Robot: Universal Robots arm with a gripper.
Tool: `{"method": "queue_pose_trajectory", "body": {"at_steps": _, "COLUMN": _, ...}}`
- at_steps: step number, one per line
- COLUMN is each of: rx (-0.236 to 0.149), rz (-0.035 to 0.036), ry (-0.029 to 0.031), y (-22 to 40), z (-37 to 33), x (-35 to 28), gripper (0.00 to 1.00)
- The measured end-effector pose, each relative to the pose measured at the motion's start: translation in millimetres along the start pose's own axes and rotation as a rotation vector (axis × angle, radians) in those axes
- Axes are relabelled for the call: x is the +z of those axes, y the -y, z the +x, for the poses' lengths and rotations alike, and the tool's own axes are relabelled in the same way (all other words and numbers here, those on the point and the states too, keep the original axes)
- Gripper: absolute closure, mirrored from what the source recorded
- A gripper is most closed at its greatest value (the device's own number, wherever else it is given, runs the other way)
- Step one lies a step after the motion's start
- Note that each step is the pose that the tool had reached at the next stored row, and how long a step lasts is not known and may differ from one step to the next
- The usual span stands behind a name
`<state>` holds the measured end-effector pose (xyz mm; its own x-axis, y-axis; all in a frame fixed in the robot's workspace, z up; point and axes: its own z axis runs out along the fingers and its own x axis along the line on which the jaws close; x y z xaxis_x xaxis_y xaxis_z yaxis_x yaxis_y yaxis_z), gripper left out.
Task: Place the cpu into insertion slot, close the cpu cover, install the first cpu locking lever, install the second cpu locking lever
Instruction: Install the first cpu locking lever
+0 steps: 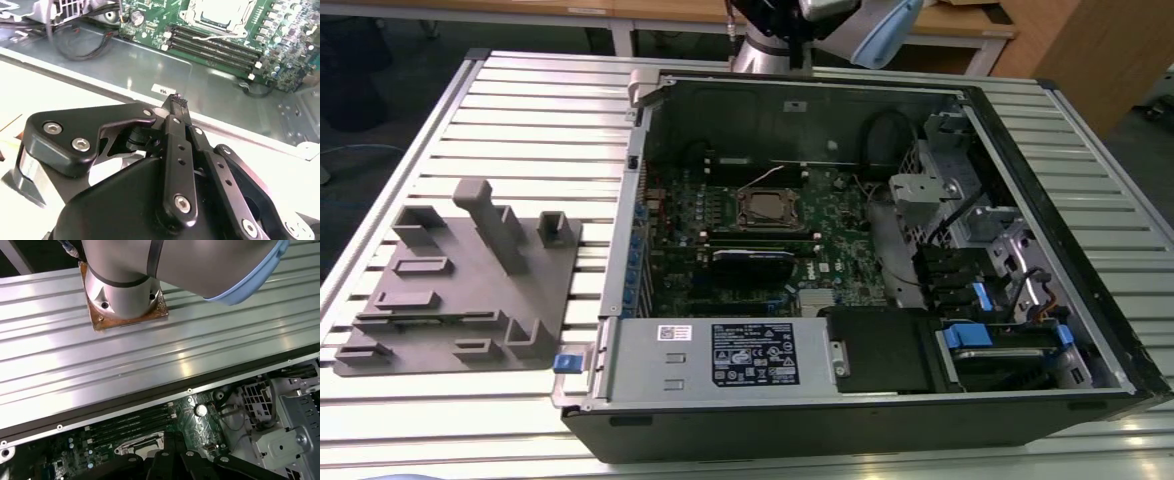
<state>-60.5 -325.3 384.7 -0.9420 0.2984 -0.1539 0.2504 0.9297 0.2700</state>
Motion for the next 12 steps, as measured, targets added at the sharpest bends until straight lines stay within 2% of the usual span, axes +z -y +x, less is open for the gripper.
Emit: {"method": "queue_pose_trajectory", "body": {"at_steps": 12, "rx": 0.000, "rz": 0.0000, "ry": 0.0000, "y": -15.3, "z": -8.7, "x": -53.6, "gripper": 0.89}}
